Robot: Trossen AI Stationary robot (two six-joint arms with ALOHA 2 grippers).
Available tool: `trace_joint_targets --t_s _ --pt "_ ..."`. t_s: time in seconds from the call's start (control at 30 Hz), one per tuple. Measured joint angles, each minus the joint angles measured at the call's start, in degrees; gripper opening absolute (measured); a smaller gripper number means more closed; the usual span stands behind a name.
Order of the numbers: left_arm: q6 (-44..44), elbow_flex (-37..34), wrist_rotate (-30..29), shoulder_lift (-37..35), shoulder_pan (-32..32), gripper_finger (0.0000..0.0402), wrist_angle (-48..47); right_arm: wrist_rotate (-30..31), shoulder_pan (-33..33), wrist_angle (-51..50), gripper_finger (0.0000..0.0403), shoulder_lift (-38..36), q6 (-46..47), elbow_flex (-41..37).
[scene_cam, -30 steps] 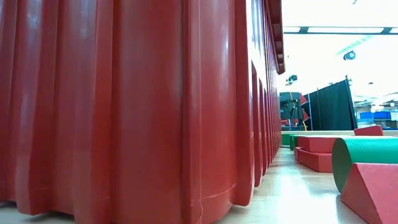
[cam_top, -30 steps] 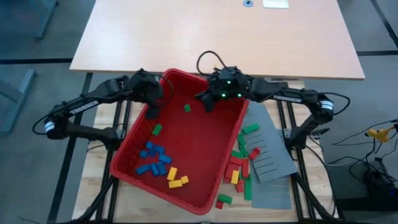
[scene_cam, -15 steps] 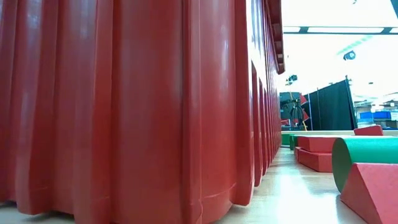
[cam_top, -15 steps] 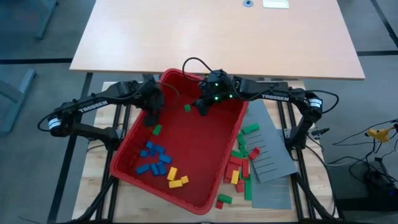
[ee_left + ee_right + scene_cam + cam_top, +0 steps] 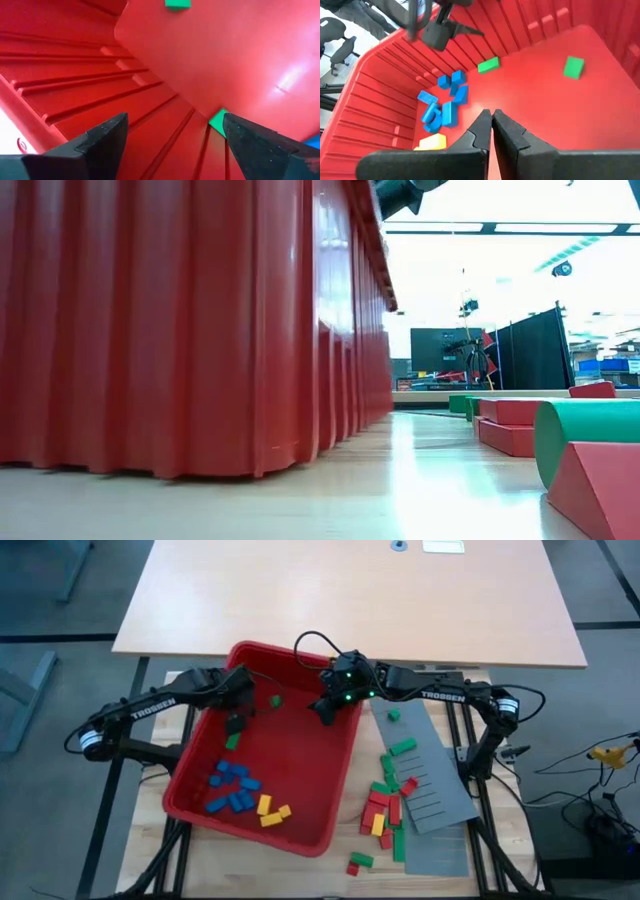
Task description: Sort blocks
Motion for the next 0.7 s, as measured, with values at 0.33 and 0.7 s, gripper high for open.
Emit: trace_joint_targets --t_s 0.33,0.7 --pt "-5.52 0.04 -1.12 -0.10 5.97 0.0312 -7.93 0.02 0.00 -0.05 0.0000 -0.04 -0.29 0.00" --pt "0.16 0.04 1.21 -1.50 5.80 0.0312 -10.82 0.08 0.00 -1.20 0.0000 -0.97 -0.45 0.00"
